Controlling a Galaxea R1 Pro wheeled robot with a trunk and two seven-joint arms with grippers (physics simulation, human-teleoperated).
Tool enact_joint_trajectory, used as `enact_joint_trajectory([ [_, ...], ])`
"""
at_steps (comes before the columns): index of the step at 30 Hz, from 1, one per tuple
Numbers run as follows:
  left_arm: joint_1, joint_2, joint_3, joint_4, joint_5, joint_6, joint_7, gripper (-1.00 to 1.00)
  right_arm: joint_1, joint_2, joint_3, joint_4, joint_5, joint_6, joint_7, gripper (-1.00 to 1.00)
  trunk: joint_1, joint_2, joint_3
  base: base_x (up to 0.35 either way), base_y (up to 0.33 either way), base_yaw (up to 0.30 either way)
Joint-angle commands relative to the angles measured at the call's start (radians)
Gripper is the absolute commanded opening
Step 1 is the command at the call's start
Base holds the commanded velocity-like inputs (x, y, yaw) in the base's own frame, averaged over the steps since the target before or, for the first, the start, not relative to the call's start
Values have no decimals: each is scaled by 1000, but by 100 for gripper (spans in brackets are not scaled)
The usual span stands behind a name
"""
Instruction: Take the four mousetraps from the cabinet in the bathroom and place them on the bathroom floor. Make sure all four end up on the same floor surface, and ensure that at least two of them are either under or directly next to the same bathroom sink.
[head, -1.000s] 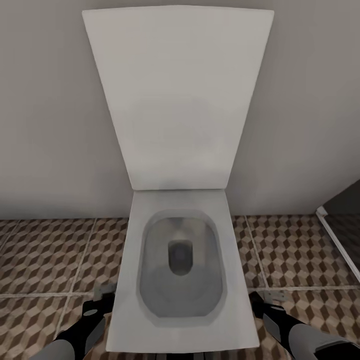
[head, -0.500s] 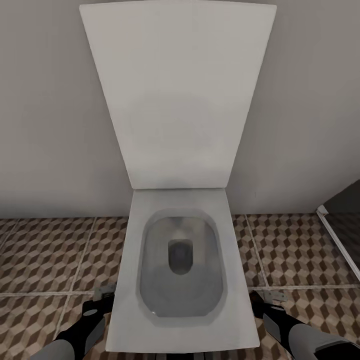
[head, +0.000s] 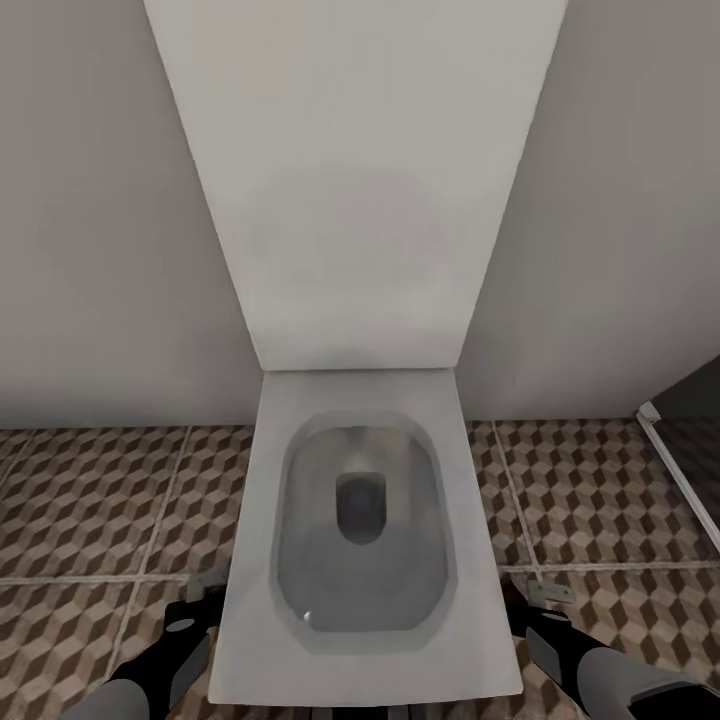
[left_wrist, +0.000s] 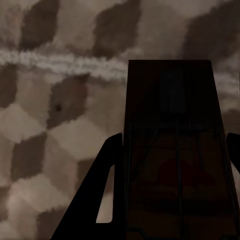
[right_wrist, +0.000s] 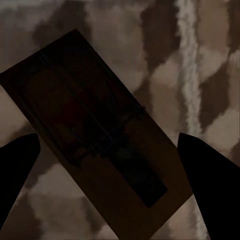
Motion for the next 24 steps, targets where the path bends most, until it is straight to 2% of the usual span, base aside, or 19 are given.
enact_joint_trajectory([
  [1, 0, 1, -9, 0, 8, -3, 8, -100, 0, 0, 9, -1, -10, 0, -2, -100, 0, 0, -5, 0, 0, 0],
  [4, 0, 1, -9, 0, 8, -3, 8, -100, 0, 0, 9, -1, -10, 0, -2, -100, 2, -1, -16, 0, 0, 0],
  [20, 0, 1, -9, 0, 8, -3, 8, -100, 0, -1, 9, -1, -10, -1, -2, -100, 2, -1, -16, 0, 0, 0],
  [24, 0, 1, -9, 0, 8, -3, 8, -100, 0, -1, 9, -1, -10, -1, -2, -100, 3, -2, -32, 0, 0, 0],
])
